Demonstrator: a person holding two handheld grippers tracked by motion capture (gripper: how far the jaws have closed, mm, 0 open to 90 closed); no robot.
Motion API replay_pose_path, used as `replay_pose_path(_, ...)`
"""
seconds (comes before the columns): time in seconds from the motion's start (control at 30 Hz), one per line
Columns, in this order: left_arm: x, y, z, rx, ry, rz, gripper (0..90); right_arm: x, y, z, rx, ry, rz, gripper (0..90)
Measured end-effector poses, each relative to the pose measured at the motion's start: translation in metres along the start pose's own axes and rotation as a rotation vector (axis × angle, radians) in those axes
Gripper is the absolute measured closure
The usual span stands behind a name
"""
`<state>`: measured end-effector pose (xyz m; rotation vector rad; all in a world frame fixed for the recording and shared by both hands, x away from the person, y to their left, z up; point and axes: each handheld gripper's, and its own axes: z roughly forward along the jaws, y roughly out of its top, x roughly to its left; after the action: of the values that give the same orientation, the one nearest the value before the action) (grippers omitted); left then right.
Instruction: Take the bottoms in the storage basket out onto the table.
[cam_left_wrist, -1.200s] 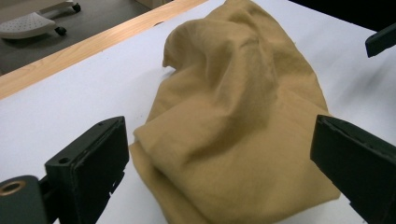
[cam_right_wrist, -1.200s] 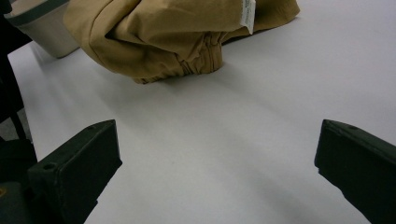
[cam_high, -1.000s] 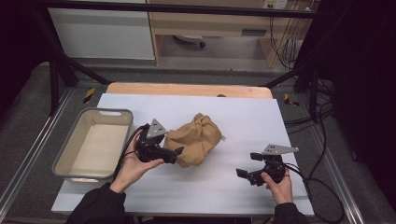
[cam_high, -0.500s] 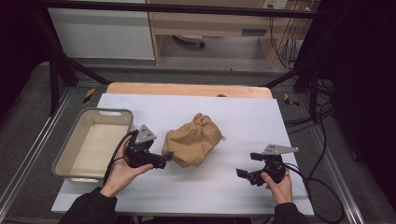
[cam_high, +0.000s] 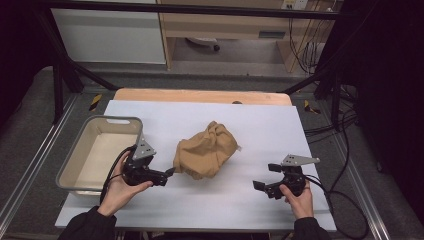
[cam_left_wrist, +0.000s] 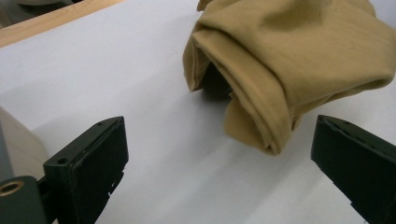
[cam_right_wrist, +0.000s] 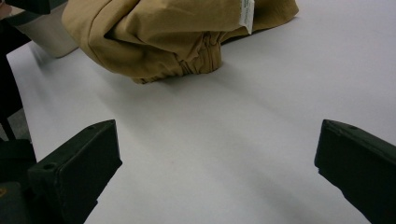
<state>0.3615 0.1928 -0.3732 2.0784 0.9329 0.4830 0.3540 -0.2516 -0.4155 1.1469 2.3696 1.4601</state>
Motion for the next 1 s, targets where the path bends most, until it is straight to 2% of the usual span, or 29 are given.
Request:
replay_pose_path(0.6, 0.017, -0.028, -0.013, 0.018, 0.017, -0.015, 3.4, 0.0, 0.0, 0.0, 0.002, -0.003, 0.001, 0.7)
replay_pose_path(0.73, 0.02, -0.032, -0.016, 0.009, -0.005, -0.025, 3.3, 0.0, 0.0, 0.0, 0.004, -0.004, 0.003, 0.7)
replay_pose_path(1.0, 0.022, -0.036, -0.019, -0.004, -0.017, -0.026, 2.9, 0.0, 0.0, 0.0, 0.004, -0.005, 0.002, 0.7)
